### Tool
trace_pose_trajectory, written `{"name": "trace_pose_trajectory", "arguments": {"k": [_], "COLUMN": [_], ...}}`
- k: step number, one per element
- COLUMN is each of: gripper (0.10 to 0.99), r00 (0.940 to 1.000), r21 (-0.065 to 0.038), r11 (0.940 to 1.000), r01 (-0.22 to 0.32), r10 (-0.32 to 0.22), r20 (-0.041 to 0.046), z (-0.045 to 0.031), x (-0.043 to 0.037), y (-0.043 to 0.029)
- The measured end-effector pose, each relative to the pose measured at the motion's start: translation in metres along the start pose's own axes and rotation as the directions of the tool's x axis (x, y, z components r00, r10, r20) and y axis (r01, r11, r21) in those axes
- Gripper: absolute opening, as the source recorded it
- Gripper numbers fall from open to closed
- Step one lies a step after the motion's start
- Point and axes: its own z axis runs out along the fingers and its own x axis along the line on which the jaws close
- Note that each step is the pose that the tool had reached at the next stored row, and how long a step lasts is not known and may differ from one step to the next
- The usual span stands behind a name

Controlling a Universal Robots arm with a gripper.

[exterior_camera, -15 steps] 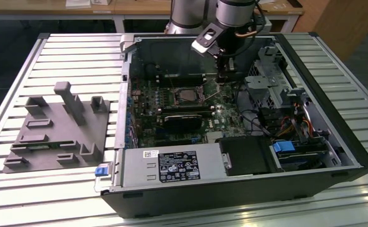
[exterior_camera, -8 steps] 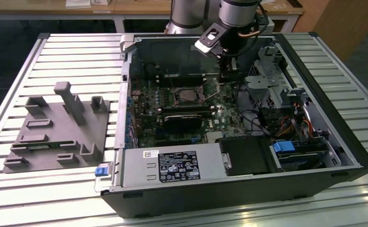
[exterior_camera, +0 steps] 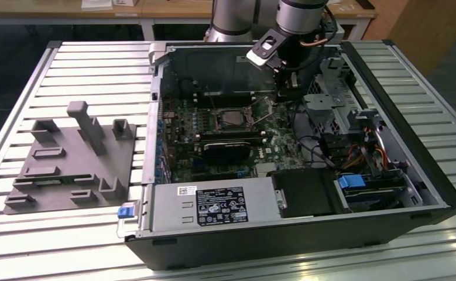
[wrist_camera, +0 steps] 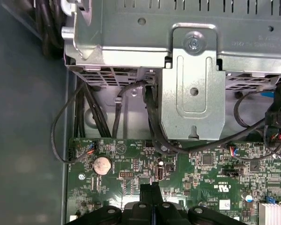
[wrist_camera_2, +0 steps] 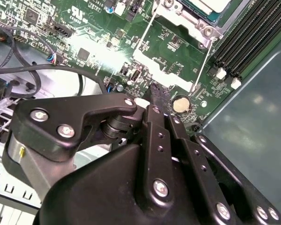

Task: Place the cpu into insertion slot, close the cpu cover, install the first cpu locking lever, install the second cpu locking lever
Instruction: 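Close the cpu cover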

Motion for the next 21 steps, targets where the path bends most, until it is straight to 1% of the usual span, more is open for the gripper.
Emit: {"name": "trace_pose_trajectory", "arguments": {"k": [2,3,5,10,15,18,21], "gripper": [0.106,0.106,0.106,0.106,0.106,0.106,0.106], "r00": [1.0000,1.0000,1.0000,1.0000,1.0000,1.0000,1.0000], "r21": [0.005,0.010,0.014,0.014,0.014,0.015,0.014], "r11": [1.0000,0.9999,0.9999,0.9999,0.9999,0.9999,0.9999], "r01": [0.000,0.000,0.000,0.000,0.000,0.000,0.000], "r10": [0.000,0.000,0.000,0.000,0.000,0.000,0.000], "r20": [0.0000,-0.0001,-0.0002,-0.0003,-0.0001,0.0000,-0.0001], "z": [0.0021,0.0038,0.0051,0.0068,0.0097,0.0106,0.0107], "x": [0.0001,0.0001,0.0001,0.0002,0.0003,0.0003,0.0003], "y": [0.0006,0.0015,0.0022,0.0047,0.0046,0.0021,-0.0045]}}
